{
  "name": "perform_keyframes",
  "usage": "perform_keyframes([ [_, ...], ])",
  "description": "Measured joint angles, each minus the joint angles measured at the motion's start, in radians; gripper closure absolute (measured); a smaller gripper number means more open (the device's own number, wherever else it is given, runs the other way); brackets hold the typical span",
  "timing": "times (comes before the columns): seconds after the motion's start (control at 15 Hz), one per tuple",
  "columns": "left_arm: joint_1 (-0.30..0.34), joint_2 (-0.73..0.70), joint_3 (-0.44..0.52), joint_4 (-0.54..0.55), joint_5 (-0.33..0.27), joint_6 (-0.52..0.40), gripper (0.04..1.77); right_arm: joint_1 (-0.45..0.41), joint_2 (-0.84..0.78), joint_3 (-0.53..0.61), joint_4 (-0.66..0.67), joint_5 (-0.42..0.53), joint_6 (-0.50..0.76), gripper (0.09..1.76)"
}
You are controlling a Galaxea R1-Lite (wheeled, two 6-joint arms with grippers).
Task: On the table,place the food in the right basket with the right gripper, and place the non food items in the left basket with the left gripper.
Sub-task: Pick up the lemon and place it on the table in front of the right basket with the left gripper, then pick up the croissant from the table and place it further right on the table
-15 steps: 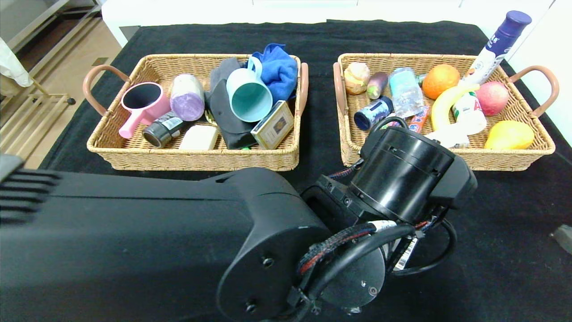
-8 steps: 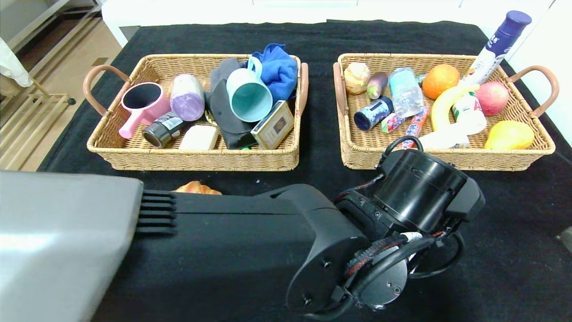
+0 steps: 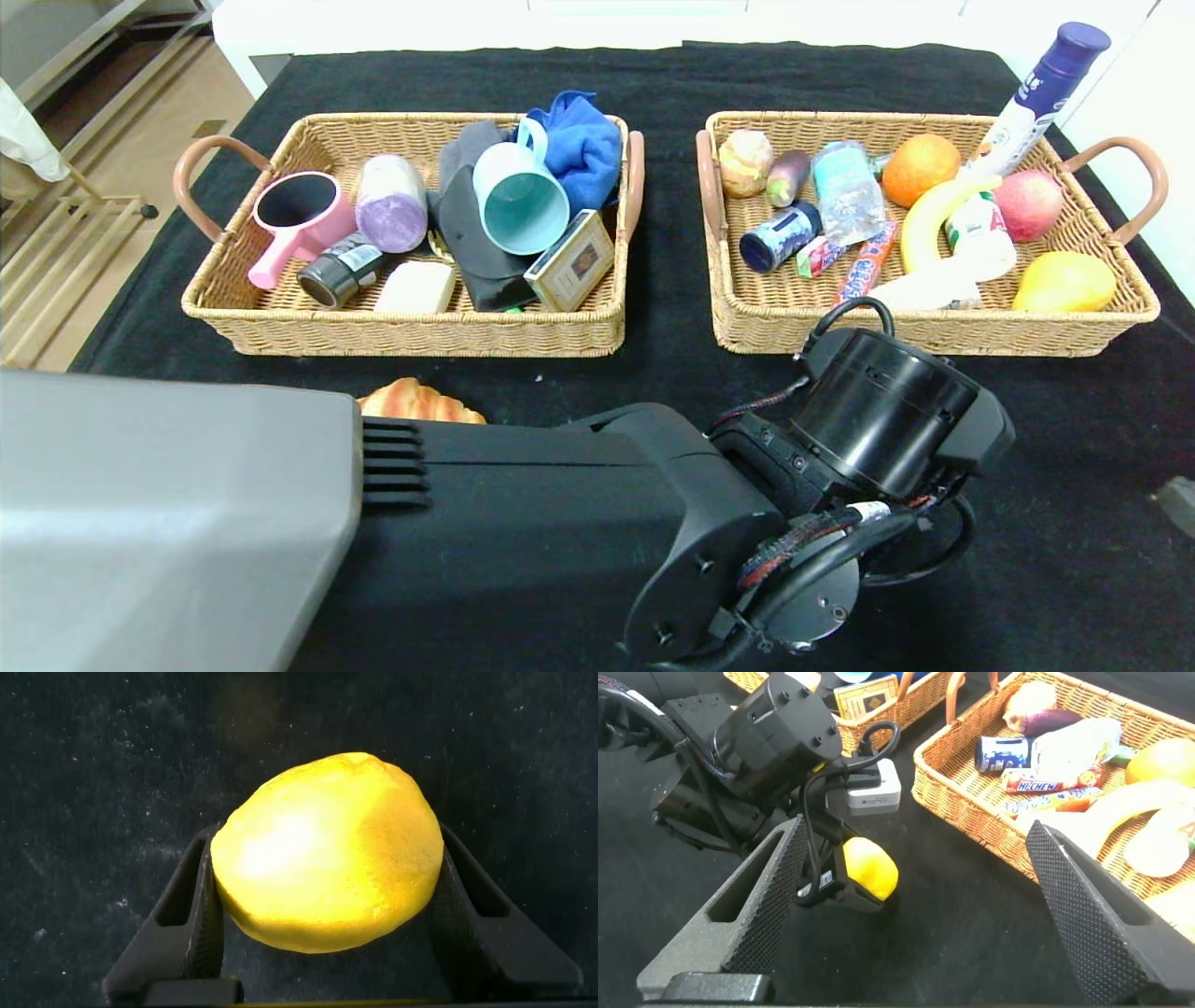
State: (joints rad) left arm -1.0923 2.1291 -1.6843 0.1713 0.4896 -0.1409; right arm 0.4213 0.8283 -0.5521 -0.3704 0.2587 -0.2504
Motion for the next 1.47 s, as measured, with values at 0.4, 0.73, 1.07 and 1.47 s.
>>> perform_keyframes([
  [0.4,-0.003,-0.002,0.000,0.003,0.003,-0.002,0.30,0.000,-0.001,0.000,-0.001,0.000,0.000,0.14],
  [0.73,-0.003,-0.036,0.011,0.013,0.012,-0.010,0.20,0.002,-0.024,0.000,0.000,0.001,-0.008,0.14],
  [1.07,0.000,-0.149,0.117,0.018,0.017,0.051,0.15,0.003,-0.033,0.003,0.001,0.001,-0.012,0.14],
  [1.47,0.073,-0.432,0.430,0.020,0.016,0.273,0.12,0.006,-0.020,0.009,0.034,0.001,-0.013,0.14],
])
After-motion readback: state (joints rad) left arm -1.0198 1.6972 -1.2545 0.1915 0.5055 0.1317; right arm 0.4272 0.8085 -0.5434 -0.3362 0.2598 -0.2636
